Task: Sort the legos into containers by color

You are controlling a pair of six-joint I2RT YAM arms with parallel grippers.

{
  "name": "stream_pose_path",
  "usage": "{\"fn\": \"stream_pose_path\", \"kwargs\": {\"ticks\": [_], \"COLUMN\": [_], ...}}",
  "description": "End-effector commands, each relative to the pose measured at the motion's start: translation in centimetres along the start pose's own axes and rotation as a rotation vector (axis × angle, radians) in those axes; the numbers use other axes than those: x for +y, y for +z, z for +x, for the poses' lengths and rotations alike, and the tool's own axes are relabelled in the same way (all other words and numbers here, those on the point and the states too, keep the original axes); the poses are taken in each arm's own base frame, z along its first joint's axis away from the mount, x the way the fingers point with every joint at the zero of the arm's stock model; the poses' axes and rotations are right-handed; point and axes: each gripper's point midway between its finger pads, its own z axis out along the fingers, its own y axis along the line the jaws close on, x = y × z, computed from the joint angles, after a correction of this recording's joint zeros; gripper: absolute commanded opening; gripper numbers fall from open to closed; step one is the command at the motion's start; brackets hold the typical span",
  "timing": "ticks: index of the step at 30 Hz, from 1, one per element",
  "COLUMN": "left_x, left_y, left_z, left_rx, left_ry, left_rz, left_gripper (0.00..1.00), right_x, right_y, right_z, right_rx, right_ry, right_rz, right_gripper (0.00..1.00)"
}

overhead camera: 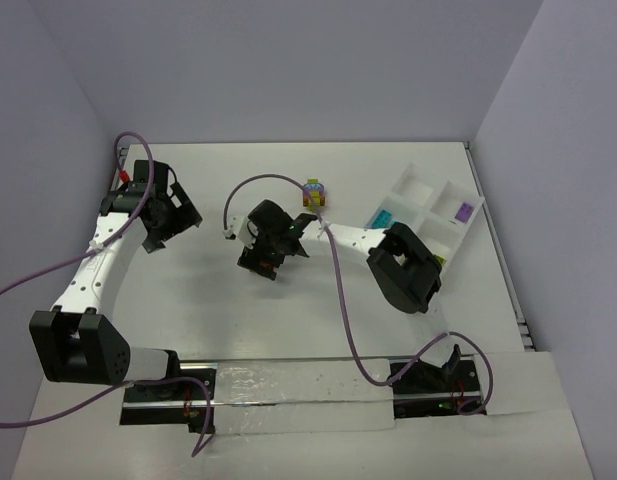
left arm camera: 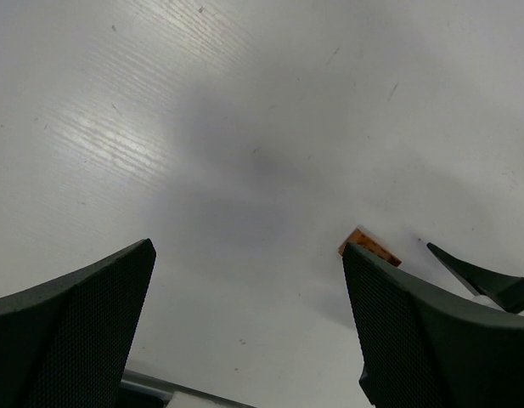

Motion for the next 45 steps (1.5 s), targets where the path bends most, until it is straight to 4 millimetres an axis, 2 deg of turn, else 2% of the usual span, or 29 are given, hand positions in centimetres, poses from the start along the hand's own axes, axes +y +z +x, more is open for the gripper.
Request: {"fn": "stream_pose_path", "kwargs": {"ticks": [1, 5, 9, 11, 13, 15, 16, 19, 20, 22, 23, 24, 25, 27, 29, 31, 33, 34, 39, 41, 42, 45], "left_x": [-0.1, 0.1, 0.2, 0.3, 0.3, 0.4, 0.4, 0.5, 0.5, 0.4, 0.4, 0.4, 0.4, 0.5, 0.6, 0.5, 0.5, 0.5, 0.4, 0.4, 0.4, 0.4], "left_y": [-0.6, -0.6, -0.5, -0.5, -0.5, -0.5, -0.5, -0.5, -0.5, -0.7, -0.8, -0.8, -0.8, -0.8, -0.6, -0.6, -0.5, -0.5, -0.2, -0.1, 0.0, -0.1], "left_z": [-1.0, -1.1, -1.2, -1.2, -1.3, -1.4, -1.5, -1.7, -1.8, -2.0, -2.1, -2.1, -2.2, -2.1, -1.9, -1.9, -1.9, -1.9, -1.9, -1.8, -1.7, -1.8], "left_rx": [-0.042, -0.047, -0.05, -0.05, -0.053, -0.058, -0.061, -0.064, -0.068, -0.074, -0.076, -0.076, -0.081, -0.079, -0.076, -0.073, -0.072, -0.073, -0.067, -0.061, -0.06, -0.06], "left_ry": [-0.013, -0.007, -0.004, -0.004, -0.004, -0.006, -0.009, -0.014, -0.015, -0.014, -0.014, -0.014, -0.012, -0.01, -0.008, -0.008, -0.007, -0.007, -0.007, -0.006, -0.008, -0.005], "left_rz": [0.014, 0.001, -0.002, -0.004, -0.006, -0.01, -0.01, -0.011, -0.012, -0.008, -0.002, -0.003, 0.0, 0.0, 0.0, 0.004, 0.005, 0.006, 0.007, 0.008, 0.008, 0.012], "left_gripper": [0.99, 0.99, 0.99, 0.99, 0.99, 0.99, 0.99, 0.99, 0.99, 0.99, 0.99, 0.99, 0.99, 0.99, 0.99, 0.99, 0.99, 0.99, 0.99, 0.99, 0.99, 0.99], "right_x": [0.3, 0.6, 0.4, 0.1, -0.4, -0.7, -1.2, -2.8, -3.9, -5.8, -7.4, -8.3, -10.7, -14.7, -18.1, -20.5, -23.1, -23.7, -26.7, -27.6, -28.3, -29.9], "right_y": [1.2, 2.5, 3.4, 3.5, 2.9, 1.7, 1.0, -2.0, -4.0, -6.3, -8.8, -8.8, -11.3, -15.1, -18.2, -21.1, -23.8, -24.7, -29.0, -29.3, -30.0, -29.6], "right_z": [-1.3, -0.6, -0.1, -0.1, -1.0, -2.4, -3.2, -5.5, -6.6, -6.9, -7.5, -6.4, -5.5, -2.9, 0.6, 3.6, 8.0, 9.5, 16.2, 18.8, 19.4, 21.5], "right_rx": [-0.016, 0.012, 0.032, 0.034, 0.018, -0.018, -0.037, -0.102, -0.146, -0.187, -0.236, -0.224, -0.264, -0.327, -0.373, -0.427, -0.444, -0.44, -0.41, -0.357, -0.352, -0.288], "right_ry": [0.004, 0.033, 0.05, 0.064, 0.089, 0.095, 0.107, 0.13, 0.163, 0.237, 0.287, 0.334, 0.437, 0.637, 0.811, 0.954, 1.13, 1.187, 1.395, 1.438, 1.443, 1.443], "right_rz": [-0.014, -0.013, 0.032, 0.048, 0.075, 0.086, 0.107, 0.173, 0.215, 0.267, 0.314, 0.327, 0.389, 0.494, 0.589, 0.654, 0.757, 0.792, 1.066, 1.118, 1.151, 1.2], "right_gripper": [0.86, 0.83, 0.74, 0.65, 0.41, 0.1, 0.05, 0.01, 0.01, 0.01, 0.01, 0.01, 0.0, 0.0, 0.0, 0.0, 0.0, 0.0, 0.0, 0.0, 0.0, 0.0]}}
